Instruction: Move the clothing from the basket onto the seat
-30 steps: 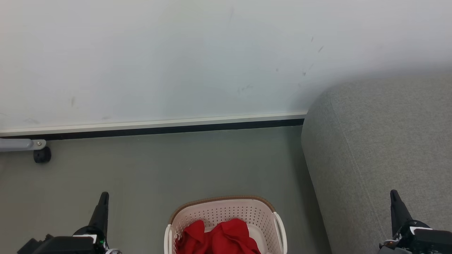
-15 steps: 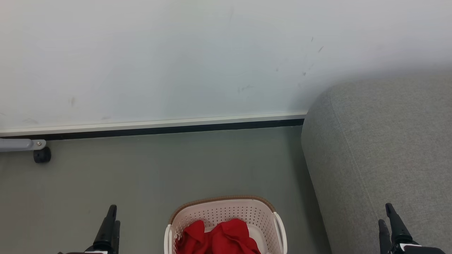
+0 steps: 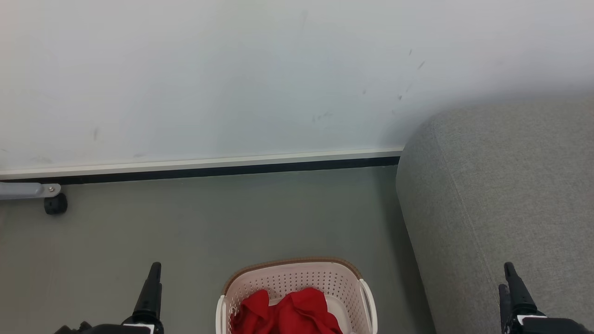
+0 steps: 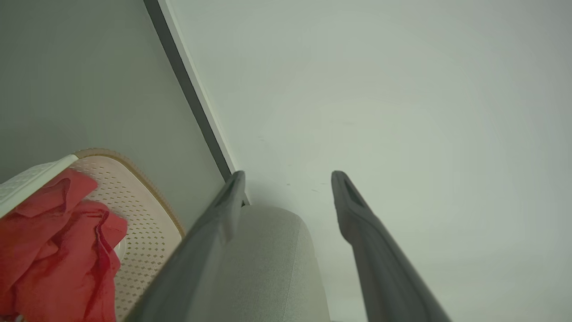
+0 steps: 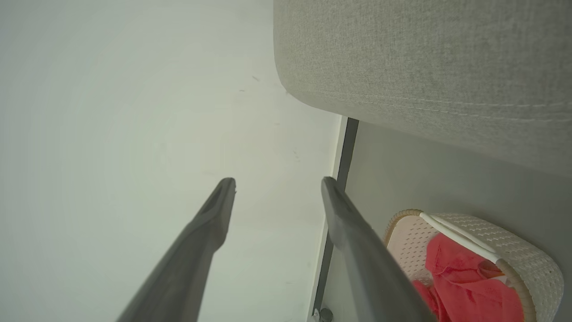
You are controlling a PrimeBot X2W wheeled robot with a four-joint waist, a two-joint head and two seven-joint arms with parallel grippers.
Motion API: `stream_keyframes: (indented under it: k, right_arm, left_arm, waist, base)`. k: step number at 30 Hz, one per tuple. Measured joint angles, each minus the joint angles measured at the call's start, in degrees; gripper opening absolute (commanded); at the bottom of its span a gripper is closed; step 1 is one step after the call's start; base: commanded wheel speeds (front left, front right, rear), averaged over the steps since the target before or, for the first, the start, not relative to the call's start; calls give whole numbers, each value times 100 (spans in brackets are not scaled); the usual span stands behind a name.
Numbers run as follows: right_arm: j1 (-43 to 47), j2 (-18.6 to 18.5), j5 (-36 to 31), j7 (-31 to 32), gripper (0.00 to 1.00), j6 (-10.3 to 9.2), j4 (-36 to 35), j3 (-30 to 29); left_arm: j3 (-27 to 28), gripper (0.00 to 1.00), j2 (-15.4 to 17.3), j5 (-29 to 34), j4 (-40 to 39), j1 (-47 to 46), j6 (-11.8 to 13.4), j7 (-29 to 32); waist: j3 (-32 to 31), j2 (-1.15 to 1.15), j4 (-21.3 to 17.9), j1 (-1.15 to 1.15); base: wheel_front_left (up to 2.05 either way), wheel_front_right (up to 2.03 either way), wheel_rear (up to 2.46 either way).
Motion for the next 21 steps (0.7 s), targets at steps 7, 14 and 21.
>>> stream_keyframes:
  k: [7,14,21]
  right_arm:
    - [1,-2,-649,-149,100,-126,-157,194]
    - [0,-13,-1450,-294,100,-240,-302,417]
    - [-1,-113,-2212,-448,100,-331,-403,676]
  left_arm:
    - [-148,100,1,646,-149,-33,151,-151]
    - [-343,100,24,1376,-275,-75,297,-291]
    - [-578,100,129,2199,-345,-138,414,-448]
  waist:
    - [-2,0,1,0]
    - [-1,0,0,0]
    - [2,0,-4,0]
  base:
    - [0,0,0]
    - [0,0,0]
    - [0,0,0]
